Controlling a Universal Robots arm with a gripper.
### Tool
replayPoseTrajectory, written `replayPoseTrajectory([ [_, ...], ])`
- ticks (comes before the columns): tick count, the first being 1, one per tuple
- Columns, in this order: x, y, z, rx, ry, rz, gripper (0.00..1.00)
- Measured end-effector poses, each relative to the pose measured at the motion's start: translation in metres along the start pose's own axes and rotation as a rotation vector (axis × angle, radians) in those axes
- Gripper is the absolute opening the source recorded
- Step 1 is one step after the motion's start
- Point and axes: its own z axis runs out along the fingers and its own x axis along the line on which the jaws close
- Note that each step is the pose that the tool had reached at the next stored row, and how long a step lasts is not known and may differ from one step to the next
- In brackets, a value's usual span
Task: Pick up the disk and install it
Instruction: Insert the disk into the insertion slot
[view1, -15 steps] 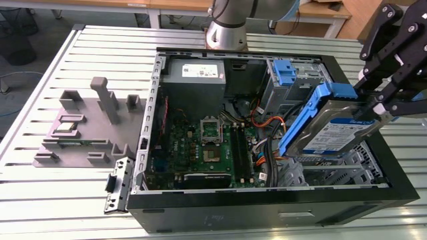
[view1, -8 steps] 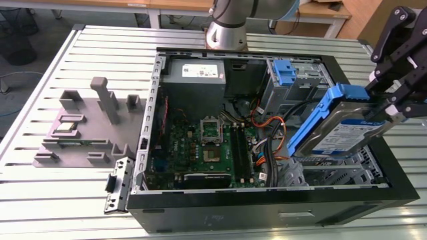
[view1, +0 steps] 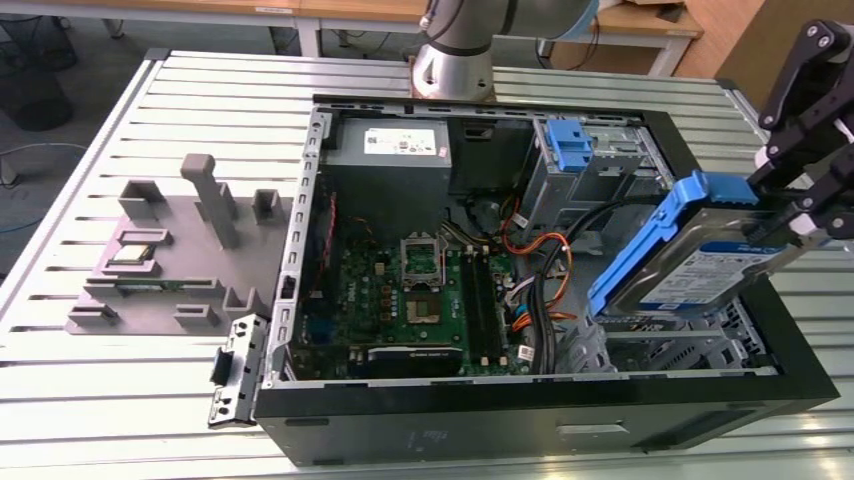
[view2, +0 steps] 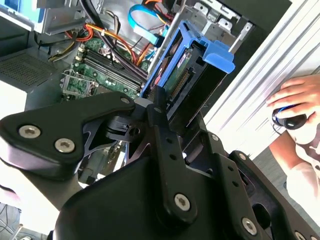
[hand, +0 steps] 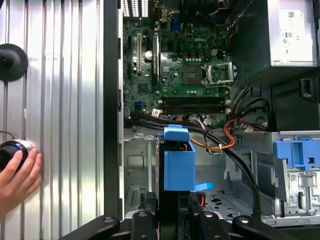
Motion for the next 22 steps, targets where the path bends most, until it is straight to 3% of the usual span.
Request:
replayPoseTrajectory([
  [6, -0.0002, -0.0085, 0.0017, -0.0010, 0.0010, -0.013, 0.35],
  [22, 0.0011, -0.0142, 0.0084, -0.0044, 0.0029, -0.041, 0.35],
])
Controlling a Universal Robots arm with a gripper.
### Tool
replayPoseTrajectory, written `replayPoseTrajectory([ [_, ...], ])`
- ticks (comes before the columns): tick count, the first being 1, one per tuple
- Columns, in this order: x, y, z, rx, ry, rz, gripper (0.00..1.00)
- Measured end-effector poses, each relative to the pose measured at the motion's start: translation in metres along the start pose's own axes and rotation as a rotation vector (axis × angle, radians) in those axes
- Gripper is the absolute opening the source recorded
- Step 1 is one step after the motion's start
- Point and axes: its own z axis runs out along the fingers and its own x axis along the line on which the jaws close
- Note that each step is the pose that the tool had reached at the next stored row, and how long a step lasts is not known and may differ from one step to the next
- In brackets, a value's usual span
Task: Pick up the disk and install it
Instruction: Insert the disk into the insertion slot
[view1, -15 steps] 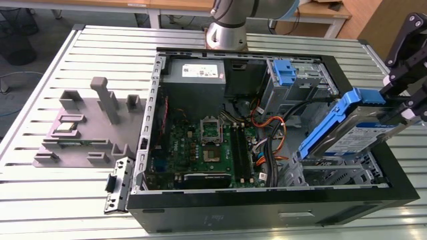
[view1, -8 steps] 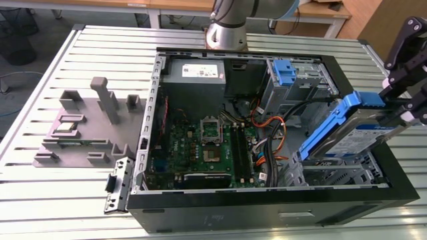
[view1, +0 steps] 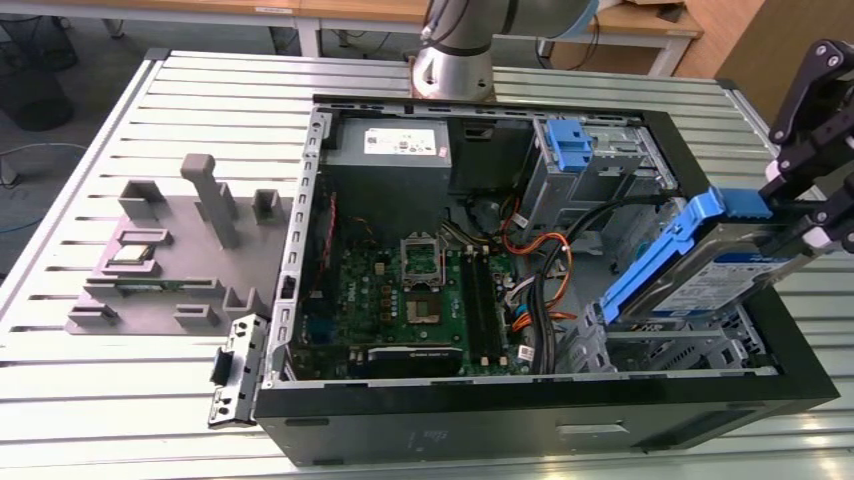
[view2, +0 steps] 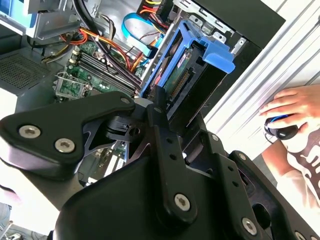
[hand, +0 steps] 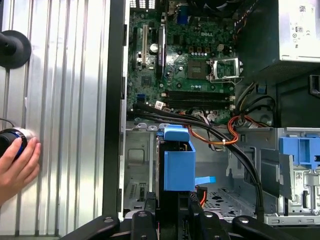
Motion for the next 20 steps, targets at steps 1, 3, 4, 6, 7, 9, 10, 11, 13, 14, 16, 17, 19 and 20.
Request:
replayPoseTrajectory([
  [1, 0.0000, 0.0000, 0.0002, -0.0001, 0.0001, -0.002, 0.35],
  [3, 0.0001, -0.0001, 0.0010, -0.0004, 0.0002, -0.004, 0.35],
  [4, 0.0002, -0.0001, 0.0016, -0.0004, 0.0002, -0.005, 0.35],
  [6, 0.0003, -0.0003, 0.0034, -0.0006, 0.0004, -0.007, 0.35],
  [7, 0.0004, -0.0003, 0.0043, -0.0006, 0.0005, -0.008, 0.35],
  [9, 0.0006, -0.0005, 0.0064, -0.0007, 0.0006, -0.009, 0.35],
  [10, 0.0007, -0.0005, 0.0075, -0.0008, 0.0006, -0.009, 0.35],
  [11, 0.0007, -0.0006, 0.0085, -0.0008, 0.0006, -0.010, 0.35],
  [13, 0.0008, -0.0007, 0.0097, -0.0009, 0.0007, -0.011, 0.35],
  [14, 0.0008, -0.0007, 0.0100, -0.0009, 0.0007, -0.011, 0.35],
  [16, 0.0009, -0.0008, 0.0107, -0.0009, 0.0007, -0.011, 0.35],
  [17, 0.0010, -0.0009, 0.0116, -0.0009, 0.0007, -0.011, 0.35],
  [19, 0.0012, -0.0010, 0.0143, -0.0009, 0.0005, -0.011, 0.35],
  [20, 0.0013, -0.0012, 0.0158, -0.0009, 0.0007, -0.011, 0.35],
])
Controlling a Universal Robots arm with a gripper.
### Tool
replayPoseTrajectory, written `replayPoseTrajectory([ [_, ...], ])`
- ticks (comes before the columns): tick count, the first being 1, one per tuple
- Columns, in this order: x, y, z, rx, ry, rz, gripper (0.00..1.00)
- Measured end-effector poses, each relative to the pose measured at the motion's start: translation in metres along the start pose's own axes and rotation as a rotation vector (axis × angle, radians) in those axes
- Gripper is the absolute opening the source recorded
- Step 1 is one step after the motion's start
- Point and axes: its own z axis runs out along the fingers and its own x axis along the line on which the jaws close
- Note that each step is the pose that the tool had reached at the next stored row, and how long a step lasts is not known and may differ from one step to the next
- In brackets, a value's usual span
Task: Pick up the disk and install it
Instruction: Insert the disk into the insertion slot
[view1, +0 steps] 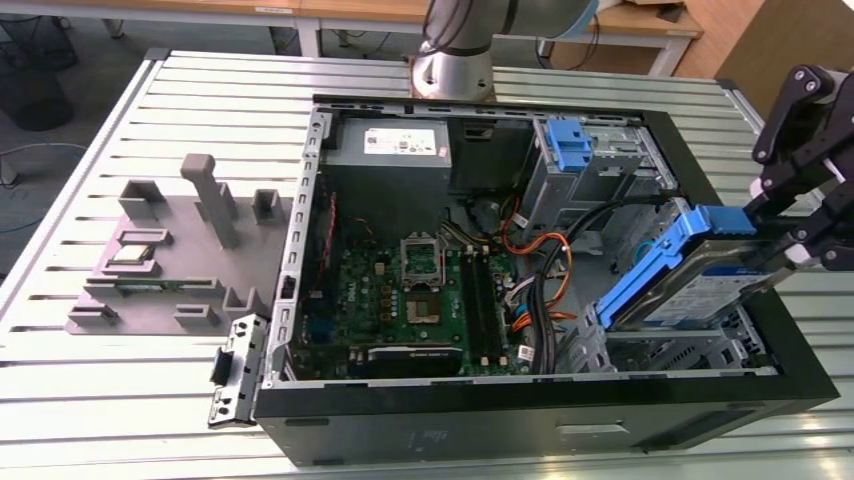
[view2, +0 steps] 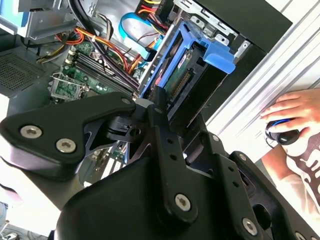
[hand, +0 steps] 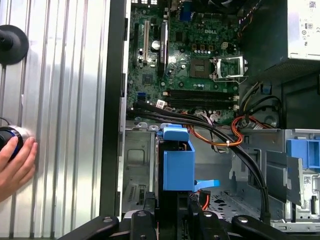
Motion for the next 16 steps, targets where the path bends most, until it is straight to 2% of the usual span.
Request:
replayPoseTrajectory([
  [16, 0.0022, -0.0019, 0.0286, 0.0001, 0.0000, 0.000, 0.35],
])
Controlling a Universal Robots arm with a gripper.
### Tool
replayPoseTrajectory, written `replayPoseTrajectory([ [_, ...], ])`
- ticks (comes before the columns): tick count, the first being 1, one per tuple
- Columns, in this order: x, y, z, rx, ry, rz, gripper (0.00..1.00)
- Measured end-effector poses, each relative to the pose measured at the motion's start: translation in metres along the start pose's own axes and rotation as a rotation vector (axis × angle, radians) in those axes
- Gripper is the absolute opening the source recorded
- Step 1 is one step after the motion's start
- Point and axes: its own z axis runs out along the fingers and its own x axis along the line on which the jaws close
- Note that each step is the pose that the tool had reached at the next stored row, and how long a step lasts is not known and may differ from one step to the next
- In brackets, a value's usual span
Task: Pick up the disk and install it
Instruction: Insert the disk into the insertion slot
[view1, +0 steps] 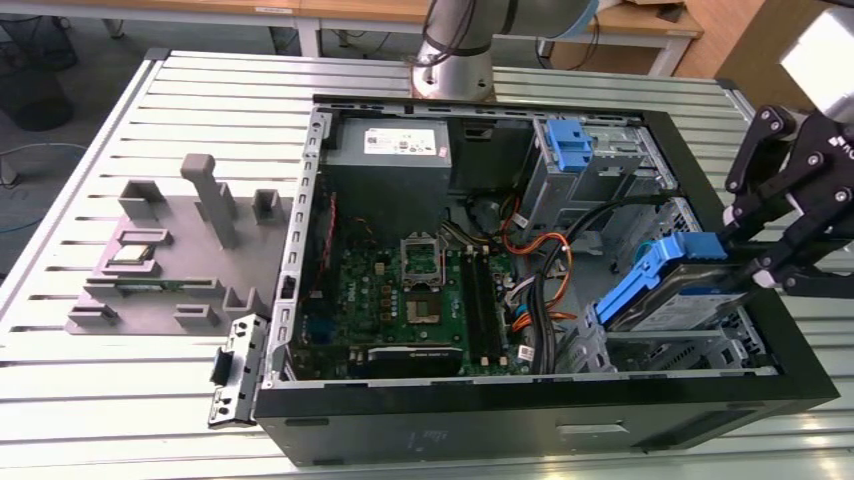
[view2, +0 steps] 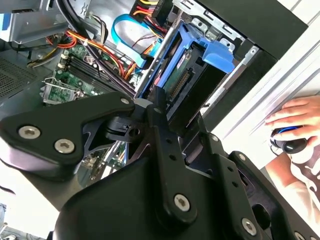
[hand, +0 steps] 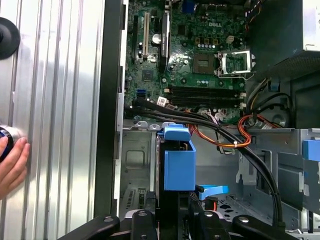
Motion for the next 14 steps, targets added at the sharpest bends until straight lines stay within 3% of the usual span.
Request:
replayPoseTrajectory([
  [11, 0.0016, -0.0014, 0.0188, -0.0001, 0.0000, 0.000, 0.35],
  [14, 0.0016, -0.0013, 0.0190, 0.0000, 0.0004, 0.000, 0.35],
])
